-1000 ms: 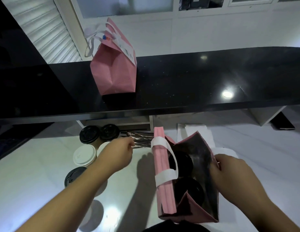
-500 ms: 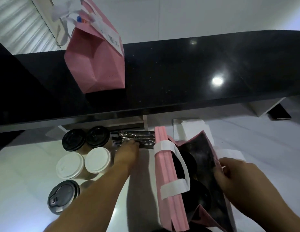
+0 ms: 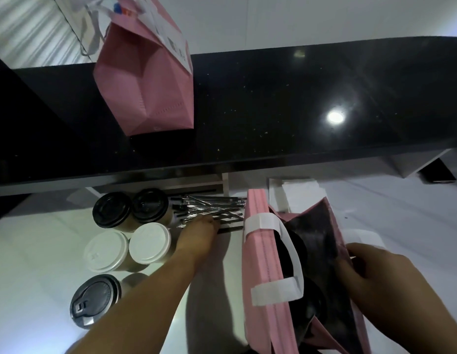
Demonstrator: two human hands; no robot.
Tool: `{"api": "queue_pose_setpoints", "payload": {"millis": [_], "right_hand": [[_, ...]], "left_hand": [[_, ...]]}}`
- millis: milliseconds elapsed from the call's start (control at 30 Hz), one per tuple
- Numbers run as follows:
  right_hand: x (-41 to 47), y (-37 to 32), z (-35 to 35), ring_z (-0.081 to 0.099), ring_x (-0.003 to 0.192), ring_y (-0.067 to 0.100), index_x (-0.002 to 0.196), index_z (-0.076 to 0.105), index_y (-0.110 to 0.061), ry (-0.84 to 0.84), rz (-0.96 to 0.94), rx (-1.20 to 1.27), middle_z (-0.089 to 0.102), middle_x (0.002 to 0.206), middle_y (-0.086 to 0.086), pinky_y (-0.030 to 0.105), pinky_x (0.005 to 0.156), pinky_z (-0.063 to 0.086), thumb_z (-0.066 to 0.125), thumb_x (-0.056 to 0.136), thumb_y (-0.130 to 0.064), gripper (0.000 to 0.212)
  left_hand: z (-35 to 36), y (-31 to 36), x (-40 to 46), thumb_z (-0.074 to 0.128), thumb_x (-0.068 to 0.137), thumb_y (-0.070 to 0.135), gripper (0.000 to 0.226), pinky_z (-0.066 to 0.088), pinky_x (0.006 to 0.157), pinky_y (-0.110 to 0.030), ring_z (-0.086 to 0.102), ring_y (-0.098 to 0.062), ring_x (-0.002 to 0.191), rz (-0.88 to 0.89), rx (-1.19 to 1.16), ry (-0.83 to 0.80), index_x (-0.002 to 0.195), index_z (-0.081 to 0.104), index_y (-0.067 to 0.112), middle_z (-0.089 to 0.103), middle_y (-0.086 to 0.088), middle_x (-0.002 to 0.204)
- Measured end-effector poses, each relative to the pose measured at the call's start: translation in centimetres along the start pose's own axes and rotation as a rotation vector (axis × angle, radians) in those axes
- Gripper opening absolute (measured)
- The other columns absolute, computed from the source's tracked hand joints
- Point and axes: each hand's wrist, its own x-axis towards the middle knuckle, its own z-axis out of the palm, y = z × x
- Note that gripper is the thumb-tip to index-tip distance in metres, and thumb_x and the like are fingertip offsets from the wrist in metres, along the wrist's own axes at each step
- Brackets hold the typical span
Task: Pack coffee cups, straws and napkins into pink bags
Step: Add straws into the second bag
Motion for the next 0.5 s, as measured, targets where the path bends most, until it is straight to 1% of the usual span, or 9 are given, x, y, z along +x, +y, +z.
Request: {"api": "queue_pose_setpoints", "payload": {"millis": [100,233,267,367,433,500], "right_hand": [[-0.1,0.0,0.1,0.058,0.058,0.009,0.068,0.063,-0.026,0.003,-0.003,-0.003,0.06,0.064,-0.033,0.027,0.051,0.04,0.055,0.094,-0.041,0.031],[-0.1,-0.1,0.2,0.059,0.059,0.008,0.069,0.063,-0.027,0.005,-0.003,-0.002,0.06,0.067,-0.034,0.026,0.052,0.041,0.054,0.094,-0.042,0.031],[-0.1,0.0,0.3,0.059,0.059,0.008,0.069,0.063,-0.028,0.006,-0.005,-0.001,0.061,0.066,-0.033,0.026,0.051,0.04,0.054,0.094,-0.043,0.031],[-0.1,0.1,0.2,0.061,0.061,0.007,0.07,0.064,-0.031,0.007,-0.015,0.004,0.064,0.06,-0.018,0.023,0.051,0.039,0.053,0.096,-0.046,0.032],[-0.2,0.1,0.1,0.061,0.06,0.006,0.072,0.063,-0.033,-0.012,-0.014,-0.001,0.064,0.059,-0.016,0.02,0.051,0.038,0.053,0.097,-0.045,0.03],[-0.1,0.1,0.1,0.057,0.057,0.008,0.067,0.058,-0.03,-0.004,-0.014,-0.011,0.062,0.056,-0.018,0.021,0.05,0.037,0.053,0.097,-0.043,0.033]], "left_hand": [[0.3,0.0,0.2,0.052,0.099,0.02,0.026,0.047,0.089,-0.034,0.057,-0.029,0.121,0.003,0.029,-0.021,0.12,0.066,0.013,0.061,-0.008,0.124],[-0.2,0.2,0.5,0.052,0.097,0.014,0.028,0.05,0.094,-0.038,0.059,-0.032,0.122,-0.013,0.061,-0.071,0.121,0.067,0.011,0.062,-0.011,0.127],[-0.3,0.4,0.5,0.052,0.097,0.014,0.03,0.051,0.094,-0.038,0.061,-0.032,0.122,-0.022,0.076,-0.081,0.122,0.068,0.012,0.064,-0.011,0.128],[-0.2,0.7,0.1,0.051,0.096,0.017,0.032,0.052,0.094,-0.037,0.066,-0.031,0.12,-0.055,0.106,-0.125,0.122,0.07,0.014,0.07,-0.01,0.127],[0.1,0.5,-0.3,0.049,0.096,0.016,0.032,0.051,0.095,-0.035,0.066,-0.03,0.12,-0.073,0.075,-0.15,0.121,0.07,0.015,0.07,-0.009,0.127],[0.6,0.1,-0.7,0.045,0.099,0.012,0.034,0.05,0.098,-0.038,0.064,-0.031,0.123,-0.066,0.073,-0.175,0.125,0.067,0.013,0.068,-0.011,0.131]]}}
